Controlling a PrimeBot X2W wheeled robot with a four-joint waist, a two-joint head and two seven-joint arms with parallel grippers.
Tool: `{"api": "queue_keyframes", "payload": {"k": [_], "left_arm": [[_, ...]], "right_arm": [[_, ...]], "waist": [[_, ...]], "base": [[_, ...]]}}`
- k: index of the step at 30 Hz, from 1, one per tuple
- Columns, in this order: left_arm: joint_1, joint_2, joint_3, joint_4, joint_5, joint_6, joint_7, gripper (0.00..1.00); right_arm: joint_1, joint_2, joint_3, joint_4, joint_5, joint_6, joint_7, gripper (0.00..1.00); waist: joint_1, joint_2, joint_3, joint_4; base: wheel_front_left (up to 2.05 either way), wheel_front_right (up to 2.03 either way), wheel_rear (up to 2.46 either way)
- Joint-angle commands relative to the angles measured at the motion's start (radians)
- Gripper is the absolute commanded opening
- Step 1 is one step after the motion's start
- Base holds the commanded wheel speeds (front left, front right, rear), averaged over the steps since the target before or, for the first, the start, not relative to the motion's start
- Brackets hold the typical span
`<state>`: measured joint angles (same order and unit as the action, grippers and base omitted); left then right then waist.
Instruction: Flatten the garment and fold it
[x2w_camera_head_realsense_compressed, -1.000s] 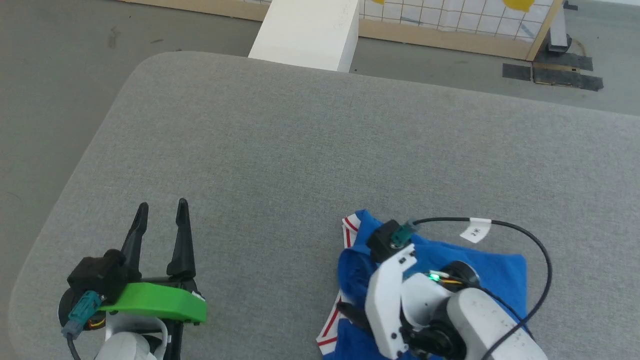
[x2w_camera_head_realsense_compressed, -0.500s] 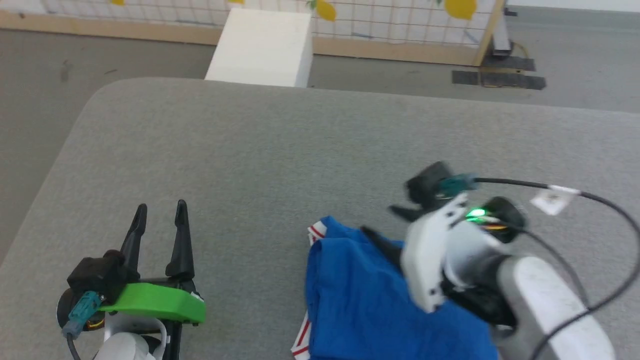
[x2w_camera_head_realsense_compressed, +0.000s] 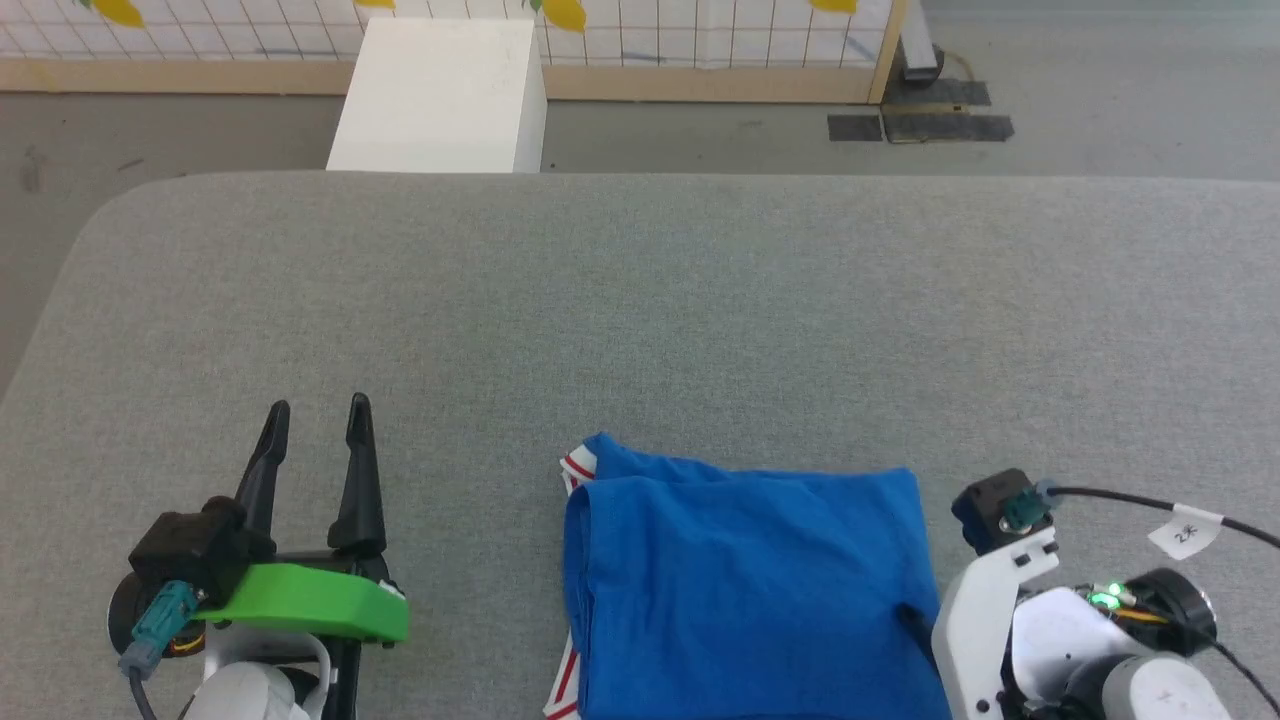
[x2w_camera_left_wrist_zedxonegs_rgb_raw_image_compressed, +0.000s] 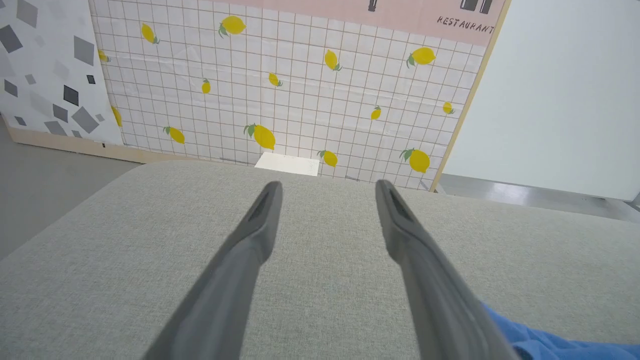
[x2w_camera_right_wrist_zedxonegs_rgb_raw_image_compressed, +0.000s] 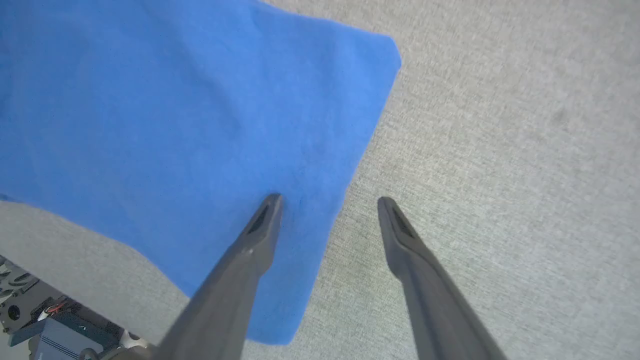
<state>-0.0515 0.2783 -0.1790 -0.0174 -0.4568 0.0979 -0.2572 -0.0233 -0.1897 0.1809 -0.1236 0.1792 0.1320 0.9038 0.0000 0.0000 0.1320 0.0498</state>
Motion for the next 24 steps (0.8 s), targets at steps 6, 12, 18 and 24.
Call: {"api": "queue_keyframes", "payload": {"k": [6, 12, 18, 24], "left_arm": [[-0.009, -0.003, 0.002, -0.002, 0.008, 0.001, -0.004, 1.00], [-0.015, -0.006, 0.003, 0.000, 0.008, 0.001, -0.004, 1.00], [-0.019, -0.005, 0.010, -0.005, 0.011, 0.003, -0.004, 1.00], [0.002, -0.008, 0.039, -0.044, 0.013, 0.012, -0.004, 1.00]], "right_arm": [[0.015, 0.018, 0.003, 0.120, -0.021, -0.001, -0.006, 1.00], [-0.008, 0.012, 0.027, 0.194, -0.001, -0.001, -0.039, 0.19], [-0.058, -0.046, 0.070, 0.187, 0.038, -0.001, -0.076, 0.00], [-0.170, -0.169, 0.190, 0.148, 0.102, -0.001, -0.068, 0.00]], "waist": [[0.0000, 0.0000, 0.037, 0.022], [0.0000, 0.0000, 0.046, 0.026], [0.0000, 0.0000, 0.045, -0.001], [0.0000, 0.0000, 0.066, -0.150]], "base": [[0.00, 0.00, 0.00], [0.00, 0.00, 0.00], [0.00, 0.00, 0.00], [0.00, 0.00, 0.00]]}}
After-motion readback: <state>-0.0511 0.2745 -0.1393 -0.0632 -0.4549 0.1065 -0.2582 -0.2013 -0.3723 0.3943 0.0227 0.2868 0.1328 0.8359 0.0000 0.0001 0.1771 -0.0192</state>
